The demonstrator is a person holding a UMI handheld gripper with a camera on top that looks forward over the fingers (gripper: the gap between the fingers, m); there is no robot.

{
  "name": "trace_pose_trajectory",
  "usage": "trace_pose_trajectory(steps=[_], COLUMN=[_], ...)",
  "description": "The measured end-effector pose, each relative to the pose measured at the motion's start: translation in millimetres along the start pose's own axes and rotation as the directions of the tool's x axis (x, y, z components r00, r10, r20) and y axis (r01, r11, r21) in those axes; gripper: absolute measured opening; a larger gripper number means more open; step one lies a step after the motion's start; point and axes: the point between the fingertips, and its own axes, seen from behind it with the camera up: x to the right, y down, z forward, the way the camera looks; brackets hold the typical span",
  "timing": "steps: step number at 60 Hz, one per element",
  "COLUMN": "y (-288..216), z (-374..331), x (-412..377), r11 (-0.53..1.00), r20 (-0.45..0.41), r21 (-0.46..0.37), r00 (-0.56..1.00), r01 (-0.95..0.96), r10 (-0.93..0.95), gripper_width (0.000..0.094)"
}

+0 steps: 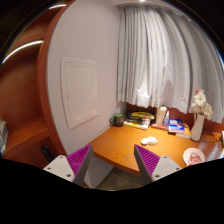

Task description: Arrange mouse

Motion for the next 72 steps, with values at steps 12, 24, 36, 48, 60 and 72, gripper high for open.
trace_pose_trajectory(steps=[12,24,36,48,60,72], y=[76.4,127.4,138.2,138.1,130.2,113.9], z=[6.2,52.0,139.2,235.5,295.5,345.0], x=[73.0,148.6,201.0,219.6,231.8,240.3], r11=[0.992,0.973,0.957,0.942,0.925,0.920], r20=[-0.127,-0.278,-0.369,-0.382,-0.425,-0.429], r21=[-0.115,-0.192,-0.215,-0.262,-0.286,-0.281], r00=[0.991,0.958,0.924,0.919,0.899,0.893], r01=[-0.051,-0.127,-0.193,-0.207,-0.250,-0.274], r10=[0.036,0.070,0.104,0.095,0.112,0.135], gripper_width=[0.0835,0.0823,0.0823,0.0823,0.0816,0.0818])
